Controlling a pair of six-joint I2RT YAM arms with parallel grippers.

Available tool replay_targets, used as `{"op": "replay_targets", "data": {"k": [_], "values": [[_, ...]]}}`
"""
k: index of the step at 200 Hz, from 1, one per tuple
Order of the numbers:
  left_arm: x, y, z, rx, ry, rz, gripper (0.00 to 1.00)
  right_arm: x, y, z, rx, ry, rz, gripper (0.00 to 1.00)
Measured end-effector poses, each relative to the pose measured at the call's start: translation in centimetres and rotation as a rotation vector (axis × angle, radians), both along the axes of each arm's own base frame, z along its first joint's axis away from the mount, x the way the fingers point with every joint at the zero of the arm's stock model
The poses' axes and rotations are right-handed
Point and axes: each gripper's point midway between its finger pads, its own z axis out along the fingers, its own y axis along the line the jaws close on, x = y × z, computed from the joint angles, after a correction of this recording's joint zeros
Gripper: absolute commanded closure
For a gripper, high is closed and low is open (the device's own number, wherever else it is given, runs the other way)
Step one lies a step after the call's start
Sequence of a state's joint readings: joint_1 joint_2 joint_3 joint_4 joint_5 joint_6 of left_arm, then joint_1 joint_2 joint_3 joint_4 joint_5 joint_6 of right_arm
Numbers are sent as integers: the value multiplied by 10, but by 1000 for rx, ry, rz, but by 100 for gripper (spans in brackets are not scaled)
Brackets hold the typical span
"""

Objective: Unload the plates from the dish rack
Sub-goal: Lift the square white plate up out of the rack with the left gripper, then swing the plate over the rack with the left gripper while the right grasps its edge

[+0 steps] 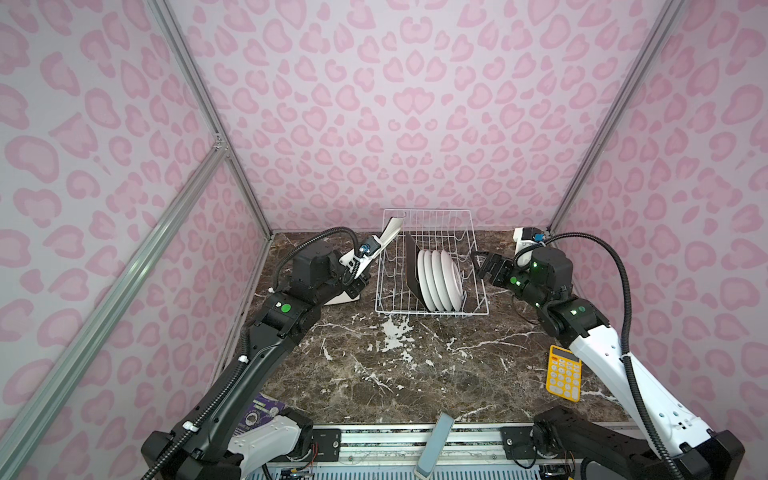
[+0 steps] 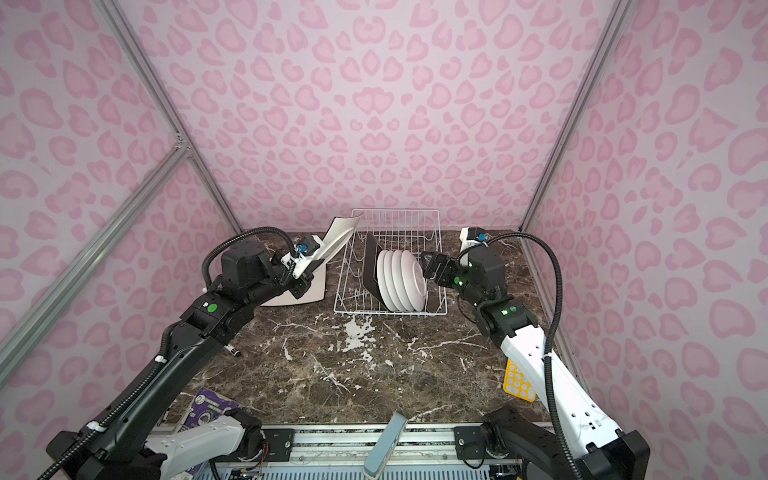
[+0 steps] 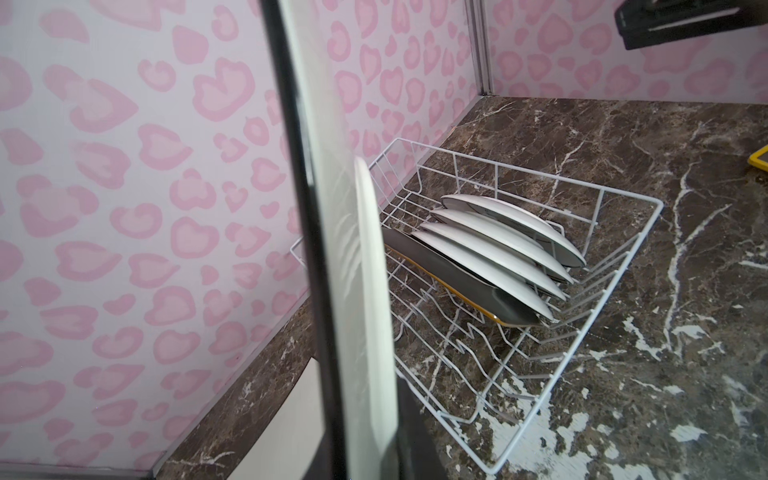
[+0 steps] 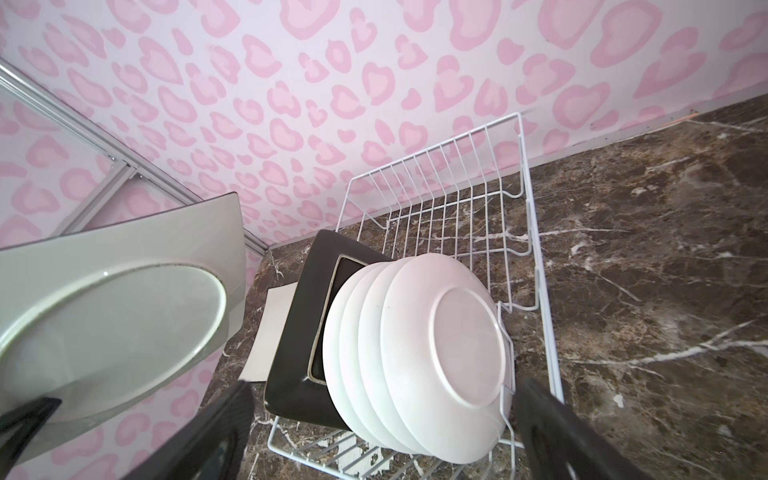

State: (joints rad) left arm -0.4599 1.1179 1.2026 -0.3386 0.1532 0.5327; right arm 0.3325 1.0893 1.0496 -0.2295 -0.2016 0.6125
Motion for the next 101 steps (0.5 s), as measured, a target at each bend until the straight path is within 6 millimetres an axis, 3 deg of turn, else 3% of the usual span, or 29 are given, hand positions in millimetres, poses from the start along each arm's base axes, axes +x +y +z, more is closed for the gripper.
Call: {"op": "replay_targets", "data": {"k": [28,64,101], "values": [[3,-7,0,56,-83,-36,96,7,5,10,80,29,42,1],[5,-18,-20,160,-149,-60,96,14,16,14,126,70,91,1],[9,-31,-28,257,-242,-86,96,23,23,16,168,104,123,1]]}}
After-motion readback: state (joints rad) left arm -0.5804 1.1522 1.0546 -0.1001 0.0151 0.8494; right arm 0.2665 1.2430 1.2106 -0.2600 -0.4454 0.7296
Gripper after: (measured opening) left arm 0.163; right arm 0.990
